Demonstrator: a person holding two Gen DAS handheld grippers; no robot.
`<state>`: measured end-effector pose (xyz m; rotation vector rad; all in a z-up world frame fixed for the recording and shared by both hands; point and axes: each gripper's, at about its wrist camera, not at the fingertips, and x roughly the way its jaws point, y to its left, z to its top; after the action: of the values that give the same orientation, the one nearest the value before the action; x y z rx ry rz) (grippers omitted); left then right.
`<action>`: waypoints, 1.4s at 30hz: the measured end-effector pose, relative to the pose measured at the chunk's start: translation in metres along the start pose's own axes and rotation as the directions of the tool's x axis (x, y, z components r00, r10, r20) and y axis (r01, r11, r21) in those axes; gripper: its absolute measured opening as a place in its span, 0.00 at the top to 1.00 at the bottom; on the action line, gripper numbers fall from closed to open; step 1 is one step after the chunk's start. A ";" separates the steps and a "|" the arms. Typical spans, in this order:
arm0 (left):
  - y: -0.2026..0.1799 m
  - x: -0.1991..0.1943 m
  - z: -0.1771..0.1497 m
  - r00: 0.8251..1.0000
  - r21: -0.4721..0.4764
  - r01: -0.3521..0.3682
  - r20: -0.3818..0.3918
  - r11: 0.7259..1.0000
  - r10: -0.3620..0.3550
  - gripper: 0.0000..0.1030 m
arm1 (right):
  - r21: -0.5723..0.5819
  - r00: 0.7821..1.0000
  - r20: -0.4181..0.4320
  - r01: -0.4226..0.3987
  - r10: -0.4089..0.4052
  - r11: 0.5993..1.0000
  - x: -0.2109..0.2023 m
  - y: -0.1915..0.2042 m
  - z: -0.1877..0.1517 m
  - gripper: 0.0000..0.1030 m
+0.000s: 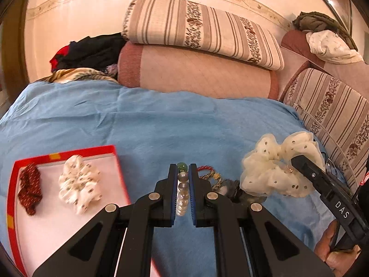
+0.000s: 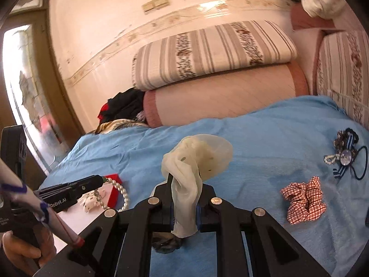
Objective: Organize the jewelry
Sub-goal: 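Carry the pearl bracelet and cream scrunchie over the red box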
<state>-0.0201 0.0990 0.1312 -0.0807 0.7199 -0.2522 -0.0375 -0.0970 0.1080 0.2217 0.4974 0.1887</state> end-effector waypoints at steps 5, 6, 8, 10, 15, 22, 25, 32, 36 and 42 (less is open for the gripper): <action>0.017 -0.021 -0.009 1.000 -0.026 -0.019 0.021 0.999 0.020 0.91 | -0.045 1.000 -0.004 -0.027 0.027 0.999 -0.009 0.022 -0.008 0.87; 0.021 -0.027 -0.011 0.999 -0.031 -0.022 0.028 0.999 0.023 0.91 | -0.048 0.999 -0.005 -0.033 0.033 0.998 -0.011 0.026 -0.009 0.87; 0.028 -0.039 -0.015 0.998 -0.042 -0.034 0.044 0.999 0.036 0.91 | -0.051 0.999 -0.003 -0.050 0.050 0.997 -0.017 0.035 -0.012 0.87; 0.033 -0.048 -0.021 0.998 -0.047 -0.045 0.052 0.998 0.047 0.91 | -0.054 0.997 -0.001 -0.072 0.072 0.996 -0.026 0.045 -0.015 0.87; 0.051 -0.073 -0.040 0.993 -0.064 -0.090 0.071 0.994 0.095 0.91 | -0.088 0.994 -0.004 -0.110 0.110 0.990 -0.041 0.078 -0.028 0.87; 0.078 -0.092 -0.060 0.986 -0.095 -0.141 0.074 0.986 0.148 0.91 | -0.125 0.989 -0.027 -0.151 0.149 0.981 -0.051 0.116 -0.044 0.87; 0.091 -0.100 -0.066 0.980 -0.108 -0.170 0.087 0.980 0.179 0.91 | -0.137 0.987 -0.042 -0.162 0.158 0.977 -0.051 0.129 -0.049 0.87; 0.122 -0.109 -0.072 0.967 -0.155 -0.217 0.101 0.964 0.233 0.91 | -0.193 0.979 -0.087 -0.197 0.183 0.961 -0.046 0.166 -0.064 0.87; 0.134 -0.109 -0.071 0.962 -0.176 -0.232 0.104 0.957 0.253 0.91 | -0.219 0.977 -0.108 -0.206 0.186 0.954 -0.039 0.182 -0.068 0.87; 0.147 -0.104 -0.072 0.959 -0.202 -0.244 0.094 0.948 0.267 0.91 | -0.219 0.973 -0.138 -0.210 0.183 0.953 -0.026 0.190 -0.070 0.87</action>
<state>-0.1132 0.2688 0.1203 -0.1796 0.6253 0.0707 -0.1180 0.0902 0.1082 0.0303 0.5638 0.4542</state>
